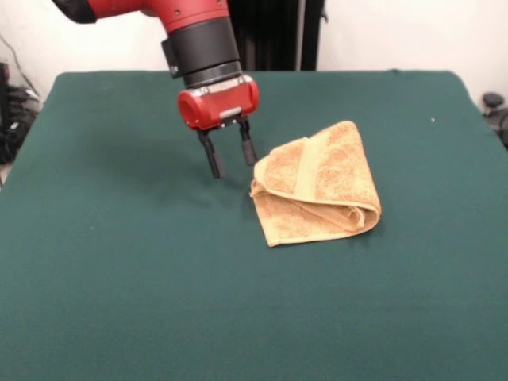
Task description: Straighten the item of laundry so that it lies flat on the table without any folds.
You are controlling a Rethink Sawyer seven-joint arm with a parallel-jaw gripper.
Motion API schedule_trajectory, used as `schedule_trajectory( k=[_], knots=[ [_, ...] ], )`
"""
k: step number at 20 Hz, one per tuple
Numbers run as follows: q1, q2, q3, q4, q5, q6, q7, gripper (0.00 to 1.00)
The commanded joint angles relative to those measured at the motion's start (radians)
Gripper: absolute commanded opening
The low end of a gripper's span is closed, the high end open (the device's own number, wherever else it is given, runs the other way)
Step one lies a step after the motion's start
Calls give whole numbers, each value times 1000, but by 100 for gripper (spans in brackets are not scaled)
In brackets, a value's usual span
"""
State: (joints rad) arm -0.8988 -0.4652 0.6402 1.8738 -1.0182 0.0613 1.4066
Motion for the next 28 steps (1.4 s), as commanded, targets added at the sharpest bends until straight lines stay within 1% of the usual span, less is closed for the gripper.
schedule_trajectory(
  k=[1,5,8,12,16,19,23,28],
  knots=[
    [-8,39,103,-33,-36,-23,35,100],
    [-30,47,128,-29,-57,-37,29,100],
    [-61,48,170,-14,-64,-21,13,100],
    [-98,37,218,10,-35,40,-17,100],
    [-99,20,241,14,-8,64,-10,100],
    [-107,-5,271,24,31,100,-11,100],
    [-97,-25,270,23,53,122,-8,100],
    [-62,-7,225,-5,30,102,9,100]
  ],
)
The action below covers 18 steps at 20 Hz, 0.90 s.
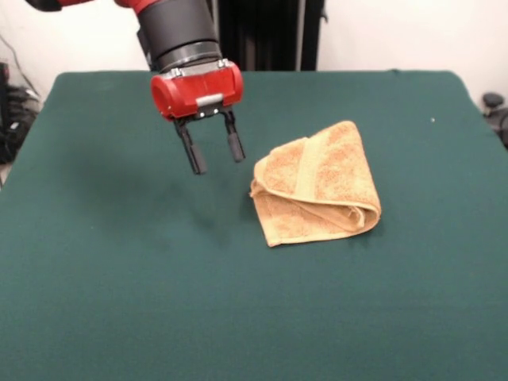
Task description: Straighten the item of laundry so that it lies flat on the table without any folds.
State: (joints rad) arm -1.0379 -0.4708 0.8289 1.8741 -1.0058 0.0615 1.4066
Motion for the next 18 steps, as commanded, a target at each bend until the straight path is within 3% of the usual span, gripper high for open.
schedule_trajectory(
  k=[1,18],
  knots=[
    [84,0,25,-10,13,99,14,100],
    [166,16,-94,-47,-31,35,67,100]
  ],
)
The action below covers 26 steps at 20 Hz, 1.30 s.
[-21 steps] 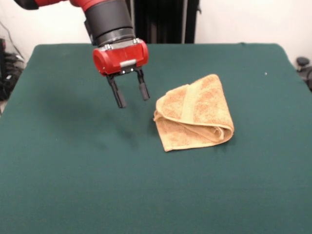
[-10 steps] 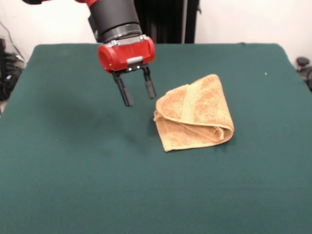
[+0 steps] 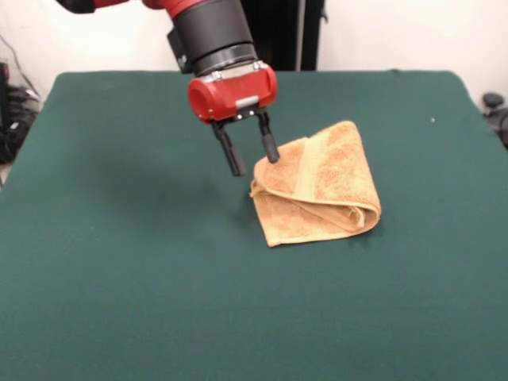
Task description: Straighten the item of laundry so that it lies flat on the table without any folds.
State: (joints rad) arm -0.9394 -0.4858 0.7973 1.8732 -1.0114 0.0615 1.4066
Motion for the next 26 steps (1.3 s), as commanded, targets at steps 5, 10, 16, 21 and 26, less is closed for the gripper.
schedule_trajectory(
  k=[5,10,16,21,26],
  knots=[
    [74,30,-75,-49,-31,27,67,100],
    [112,17,-146,-66,-57,-6,89,100],
    [138,-11,-172,-73,-27,42,95,100],
    [148,-2,-190,-81,-10,32,106,100],
    [157,-6,-201,-82,21,52,112,100]
  ],
)
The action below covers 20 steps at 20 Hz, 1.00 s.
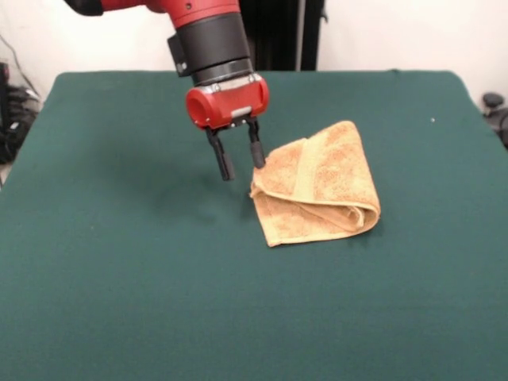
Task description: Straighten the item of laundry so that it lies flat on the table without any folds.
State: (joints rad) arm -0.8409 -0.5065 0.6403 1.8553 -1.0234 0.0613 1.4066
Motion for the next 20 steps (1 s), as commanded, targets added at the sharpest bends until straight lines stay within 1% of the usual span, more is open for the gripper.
schedule_trajectory(
  k=[1,3,5,8,13,16,20],
  knots=[
    [53,14,-36,-63,36,62,101,100],
    [52,0,-14,-64,65,98,86,100],
    [77,-8,-17,-81,95,142,83,100],
    [112,-18,-45,-90,111,145,99,100],
    [114,-58,-33,-65,169,181,80,100],
    [110,-81,-34,-37,189,163,88,100],
    [144,-102,-75,-22,213,124,141,100]
  ],
)
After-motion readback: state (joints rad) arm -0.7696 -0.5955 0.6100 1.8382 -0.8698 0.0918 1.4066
